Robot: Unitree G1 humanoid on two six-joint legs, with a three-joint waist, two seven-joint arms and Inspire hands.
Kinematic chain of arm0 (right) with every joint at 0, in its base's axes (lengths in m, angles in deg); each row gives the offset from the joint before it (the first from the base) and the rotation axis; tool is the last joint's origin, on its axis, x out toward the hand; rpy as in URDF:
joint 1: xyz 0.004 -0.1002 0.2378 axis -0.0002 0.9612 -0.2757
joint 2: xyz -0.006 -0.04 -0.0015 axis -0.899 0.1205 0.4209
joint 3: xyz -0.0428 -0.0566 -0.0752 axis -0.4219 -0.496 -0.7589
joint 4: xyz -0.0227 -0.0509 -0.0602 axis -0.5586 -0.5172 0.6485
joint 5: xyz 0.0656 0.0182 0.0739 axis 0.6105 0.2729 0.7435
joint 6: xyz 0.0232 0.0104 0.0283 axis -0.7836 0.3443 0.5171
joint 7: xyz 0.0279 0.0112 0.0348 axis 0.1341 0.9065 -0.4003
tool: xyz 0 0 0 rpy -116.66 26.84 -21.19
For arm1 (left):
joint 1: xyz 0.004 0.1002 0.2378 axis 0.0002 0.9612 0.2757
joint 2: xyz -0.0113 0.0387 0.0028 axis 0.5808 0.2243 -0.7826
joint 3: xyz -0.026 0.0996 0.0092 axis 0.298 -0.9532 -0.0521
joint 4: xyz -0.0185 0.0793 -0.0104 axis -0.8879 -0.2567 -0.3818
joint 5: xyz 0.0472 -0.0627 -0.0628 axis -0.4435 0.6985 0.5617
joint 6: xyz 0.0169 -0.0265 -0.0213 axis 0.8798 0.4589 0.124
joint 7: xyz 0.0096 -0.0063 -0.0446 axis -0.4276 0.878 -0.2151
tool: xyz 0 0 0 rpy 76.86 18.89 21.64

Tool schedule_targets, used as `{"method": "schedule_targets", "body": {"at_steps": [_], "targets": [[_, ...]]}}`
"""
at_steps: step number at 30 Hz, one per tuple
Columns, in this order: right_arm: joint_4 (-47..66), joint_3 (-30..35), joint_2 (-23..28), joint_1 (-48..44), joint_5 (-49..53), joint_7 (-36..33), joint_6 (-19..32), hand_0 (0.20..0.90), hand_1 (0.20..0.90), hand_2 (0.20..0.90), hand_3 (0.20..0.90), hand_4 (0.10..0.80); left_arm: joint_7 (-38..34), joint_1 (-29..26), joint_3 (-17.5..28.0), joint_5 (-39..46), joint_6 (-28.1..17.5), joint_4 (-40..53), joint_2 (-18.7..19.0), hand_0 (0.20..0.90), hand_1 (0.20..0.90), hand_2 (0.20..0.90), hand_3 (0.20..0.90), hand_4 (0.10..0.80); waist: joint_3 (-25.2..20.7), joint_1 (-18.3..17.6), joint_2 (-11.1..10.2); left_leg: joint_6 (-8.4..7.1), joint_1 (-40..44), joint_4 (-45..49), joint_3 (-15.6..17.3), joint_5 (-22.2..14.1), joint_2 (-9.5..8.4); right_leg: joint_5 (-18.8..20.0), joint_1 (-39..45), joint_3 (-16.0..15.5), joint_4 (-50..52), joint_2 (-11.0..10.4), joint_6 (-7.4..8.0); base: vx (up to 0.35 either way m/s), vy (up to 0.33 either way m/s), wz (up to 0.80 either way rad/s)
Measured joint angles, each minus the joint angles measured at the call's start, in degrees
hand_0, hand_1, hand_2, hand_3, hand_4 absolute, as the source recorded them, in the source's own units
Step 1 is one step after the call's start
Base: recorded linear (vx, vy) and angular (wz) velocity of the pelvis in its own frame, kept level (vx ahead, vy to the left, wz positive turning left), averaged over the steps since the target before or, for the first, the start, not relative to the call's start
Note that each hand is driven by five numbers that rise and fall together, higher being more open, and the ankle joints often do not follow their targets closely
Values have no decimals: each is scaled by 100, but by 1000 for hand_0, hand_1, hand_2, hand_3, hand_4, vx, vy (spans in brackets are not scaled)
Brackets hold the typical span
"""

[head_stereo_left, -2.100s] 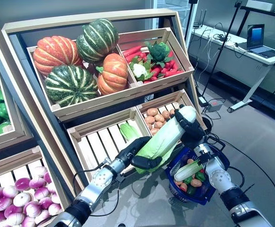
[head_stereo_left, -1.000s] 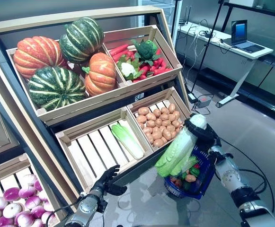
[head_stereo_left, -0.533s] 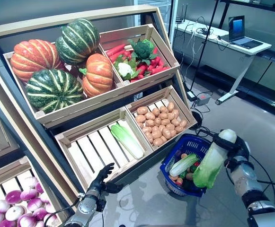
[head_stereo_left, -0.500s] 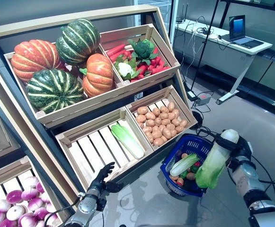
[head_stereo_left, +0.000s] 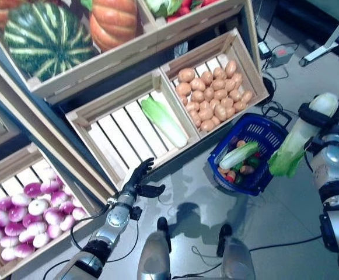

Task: Put vegetables into the basket

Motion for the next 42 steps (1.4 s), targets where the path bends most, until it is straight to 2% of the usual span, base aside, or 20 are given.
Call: {"method": "schedule_targets", "body": {"at_steps": [3,6,13,14,15,18,24,29,39,42], "targets": [[-3,-2,96,-225,2,0,15,300,300,300,300,400,-162,-146,-41,19,-110,156,120,900,900,900,900,800,233,16,66,39,-579,673,-47,-181,-31,-209,-569,68,689,-201,1,-130,16,13],[-85,-17,176,-407,97,4,21,300,300,300,300,400,-302,-280,-157,61,-173,374,203,900,900,900,900,800,389,31,135,94,-1333,1580,-117,-469,-107,-610,-1325,212,1720,-460,-12,-62,16,20],[-209,-219,173,-411,215,59,20,300,300,300,300,400,-582,-266,-432,54,-505,575,293,900,900,900,900,800,494,38,193,94,-2244,3027,-285,-1029,-92,-1272,-2236,519,3225,-672,-41,-12,-11,5],[-235,-219,173,-412,218,80,19,481,481,481,481,521,-593,-270,-434,56,-533,586,293,900,900,900,900,800,494,31,194,73,-2359,3185,-323,-1081,-77,-1347,-2352,540,3400,-670,-85,-5,-11,8],[-238,-218,174,-414,220,85,19,900,900,900,900,800,-600,-270,-437,57,-535,592,293,900,900,900,900,800,495,29,195,67,-2407,3254,-339,-1104,-74,-1381,-2396,554,3476,-674,-66,0,0,0],[-249,-222,173,-418,220,127,19,900,900,900,900,800,-647,-259,-449,58,-597,591,293,900,900,900,900,800,500,10,200,8,-2609,3544,-423,-1199,-37,-1531,-2606,590,3815,-672,-103,11,1,0],[-304,-222,184,-421,234,377,19,900,900,900,900,800,-686,-251,-712,45,-637,646,294,900,900,900,900,800,500,-31,202,7,-2613,3550,-446,-1199,8,-1562,-2635,581,3857,-651,-156,27,18,-2],[-302,-222,194,-436,447,762,-22,900,900,900,900,800,-742,-261,-717,44,-816,767,308,900,900,900,900,800,500,-23,202,-2,-2586,3546,-440,-1204,16,-1562,-2610,584,3845,-646,-158,21,6,0],[-325,-221,197,-460,445,818,-89,900,900,900,900,800,-1033,-264,-678,-58,-975,990,408,900,900,900,900,800,496,-9,193,-23,-2309,3321,-449,-1186,16,-1547,-2288,475,3615,-639,-146,19,2,0],[-326,-216,202,-534,446,819,-178,900,900,900,900,800,-1216,-282,-609,-267,-1066,1162,598,900,900,900,900,800,492,2,171,-64,-2217,3228,-425,-1168,59,-1536,-2207,450,3527,-600,-137,33,14,-2]]}}
